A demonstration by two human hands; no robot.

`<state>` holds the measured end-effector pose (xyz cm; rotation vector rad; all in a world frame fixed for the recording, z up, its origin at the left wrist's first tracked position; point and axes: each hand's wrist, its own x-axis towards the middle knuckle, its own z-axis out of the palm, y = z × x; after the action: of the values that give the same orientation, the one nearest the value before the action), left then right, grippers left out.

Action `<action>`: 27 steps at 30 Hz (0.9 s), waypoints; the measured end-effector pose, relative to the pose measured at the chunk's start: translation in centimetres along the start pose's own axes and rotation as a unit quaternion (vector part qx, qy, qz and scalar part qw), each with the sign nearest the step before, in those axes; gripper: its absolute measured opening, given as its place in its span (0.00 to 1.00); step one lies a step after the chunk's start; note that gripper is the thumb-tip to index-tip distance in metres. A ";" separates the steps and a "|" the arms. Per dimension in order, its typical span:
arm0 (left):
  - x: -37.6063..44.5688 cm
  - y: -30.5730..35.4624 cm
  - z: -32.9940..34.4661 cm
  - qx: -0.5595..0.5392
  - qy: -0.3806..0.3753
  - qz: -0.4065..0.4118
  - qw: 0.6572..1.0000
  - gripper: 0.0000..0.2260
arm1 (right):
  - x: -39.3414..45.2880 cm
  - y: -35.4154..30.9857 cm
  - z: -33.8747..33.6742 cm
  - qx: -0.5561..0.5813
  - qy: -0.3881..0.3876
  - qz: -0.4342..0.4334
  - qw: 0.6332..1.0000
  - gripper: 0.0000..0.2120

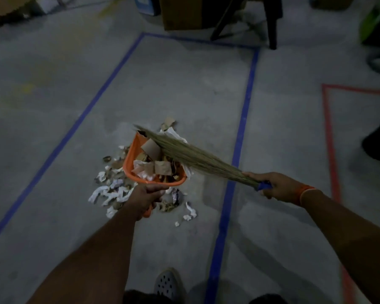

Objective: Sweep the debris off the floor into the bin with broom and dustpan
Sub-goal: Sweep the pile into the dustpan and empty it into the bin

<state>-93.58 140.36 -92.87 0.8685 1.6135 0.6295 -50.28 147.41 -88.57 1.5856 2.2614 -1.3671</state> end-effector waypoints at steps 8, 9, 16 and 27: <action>-3.2 20.9 9.1 0.049 -0.083 0.026 0.995 0.08 | -14.7 -0.6 -15.6 0.074 0.080 0.075 0.991 0.33; -3.3 23.2 11.0 0.058 -0.091 0.029 0.994 0.08 | -16.6 0.0 -17.3 0.081 0.094 0.084 0.989 0.33; -3.1 34.7 28.8 0.085 -0.135 0.076 0.984 0.08 | -27.5 10.3 -28.0 0.110 0.170 0.156 0.967 0.30; 3.5 44.9 58.4 0.136 -0.246 0.099 0.955 0.08 | -40.6 28.5 -39.7 0.158 0.231 0.257 0.925 0.35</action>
<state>-27.76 166.45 -72.22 1.2890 1.1790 0.2919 7.38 147.12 -61.99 2.6070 1.6346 -1.3511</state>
